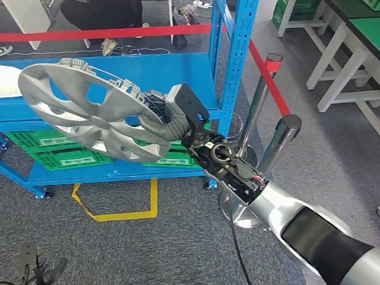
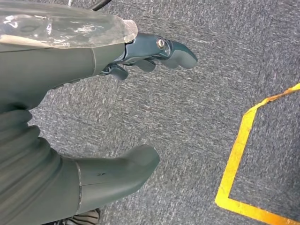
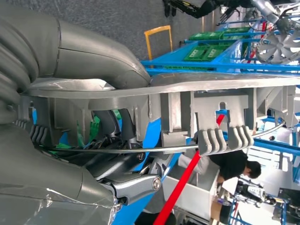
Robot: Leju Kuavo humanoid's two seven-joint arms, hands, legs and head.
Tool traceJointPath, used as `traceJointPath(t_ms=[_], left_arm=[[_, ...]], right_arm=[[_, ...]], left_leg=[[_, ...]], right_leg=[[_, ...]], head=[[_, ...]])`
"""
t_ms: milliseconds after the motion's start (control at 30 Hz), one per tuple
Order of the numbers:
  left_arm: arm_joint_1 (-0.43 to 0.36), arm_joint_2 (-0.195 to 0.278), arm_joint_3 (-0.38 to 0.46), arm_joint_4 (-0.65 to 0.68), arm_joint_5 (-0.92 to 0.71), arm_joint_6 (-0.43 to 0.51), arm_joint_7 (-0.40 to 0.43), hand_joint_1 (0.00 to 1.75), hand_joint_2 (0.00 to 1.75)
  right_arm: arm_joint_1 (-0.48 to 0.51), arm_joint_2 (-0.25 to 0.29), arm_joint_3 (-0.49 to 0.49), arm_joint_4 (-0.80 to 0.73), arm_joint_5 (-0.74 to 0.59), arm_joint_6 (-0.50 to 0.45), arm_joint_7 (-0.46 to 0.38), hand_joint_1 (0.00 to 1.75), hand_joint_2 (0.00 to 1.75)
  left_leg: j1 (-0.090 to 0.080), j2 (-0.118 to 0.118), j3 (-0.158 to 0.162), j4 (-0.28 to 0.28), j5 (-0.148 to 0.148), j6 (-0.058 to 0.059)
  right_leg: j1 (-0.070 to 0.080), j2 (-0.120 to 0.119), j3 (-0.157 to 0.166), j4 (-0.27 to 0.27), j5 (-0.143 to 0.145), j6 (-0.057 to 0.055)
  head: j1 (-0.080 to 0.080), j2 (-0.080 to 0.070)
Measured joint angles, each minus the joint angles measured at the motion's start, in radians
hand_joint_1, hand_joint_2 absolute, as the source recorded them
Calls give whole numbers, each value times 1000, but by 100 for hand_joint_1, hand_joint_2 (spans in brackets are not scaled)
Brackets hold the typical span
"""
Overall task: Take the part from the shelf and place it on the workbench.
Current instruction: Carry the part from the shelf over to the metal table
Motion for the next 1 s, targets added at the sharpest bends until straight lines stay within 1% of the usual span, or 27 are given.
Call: traceJointPath(t_ms=[400,533,600,633,667,700,733,767,800,833,867,900,933,967,1000], left_arm=[[-30,36,2,-1,-2,-3,-11,0,175],[-31,35,2,-2,-5,1,-14,0,175],[-28,31,2,-3,-6,4,-20,0,175],[-24,27,2,-3,-6,4,-24,0,175],[-20,24,2,-4,-6,5,-29,0,175],[-14,19,2,-4,-6,5,-33,0,175],[-9,15,2,-5,-6,5,-35,0,175],[-3,11,2,-5,-7,4,-36,0,175],[4,7,2,-5,-9,1,-35,0,175],[11,3,2,-5,-13,-3,-34,0,175],[18,-2,2,-5,-17,-9,-34,0,175],[25,-8,2,-5,-22,-15,-34,0,175],[31,-14,2,-5,-28,-21,-33,0,175],[35,-19,2,-6,-31,-25,-33,0,175],[39,-24,2,-6,-34,-29,-32,0,175]], right_arm=[[-27,6,-21,7,25,30,-8,175,175],[-29,8,-23,18,28,31,-9,175,175],[-28,10,-23,24,30,30,-10,175,175],[-26,11,-23,26,32,29,-11,175,175],[-25,11,-23,29,34,28,-12,175,175],[-22,11,-23,32,35,27,-14,175,175],[-19,11,-23,35,36,26,-15,175,175],[-15,11,-22,38,37,25,-16,175,175],[-10,11,-22,41,38,22,-16,175,175],[-5,11,-22,45,43,16,-17,175,175],[-1,11,-22,50,51,4,-21,175,175],[2,11,-22,55,62,-11,-27,175,175],[5,11,-22,60,74,-29,-36,175,175],[7,12,-22,64,83,-47,-45,175,175],[10,12,-23,68,89,-62,-54,175,175]], left_leg=[[0,0,0,0,0,0],[-6,-1,-2,5,-3,6],[-2,1,4,-3,0,11],[1,2,10,-9,2,14],[4,3,16,-15,3,17],[6,4,21,-18,3,19],[6,3,23,-19,2,20],[6,3,24,-18,0,20],[6,2,26,-18,-2,20],[8,0,29,-17,-5,17],[9,-2,33,-16,-10,13],[11,-4,38,-13,-16,8],[10,-5,41,-10,-22,3],[10,-7,42,-7,-26,-3],[10,-8,41,-5,-29,-8]], right_leg=[[0,0,0,0,0,0],[-6,-1,2,-3,2,9],[-7,-1,1,0,-3,14],[-6,-1,-8,19,-16,17],[-6,-1,-27,59,-38,20],[-7,-2,-59,125,-68,21],[-8,-1,-97,203,-98,22],[-9,-1,-132,271,-117,24],[-11,-1,-155,309,-121,25],[-14,-2,-155,302,-104,26],[-16,-2,-134,250,-67,26],[-19,-2,-101,174,-29,26],[-19,0,-63,106,-2,27],[-19,2,-33,52,10,25],[-16,4,-17,28,7,22]], head=[[0,0],[-2,0],[-3,0],[-3,0],[-2,0],[-1,0],[0,0],[1,0],[1,0],[2,0],[2,0],[3,0],[2,0],[1,0],[0,0]])
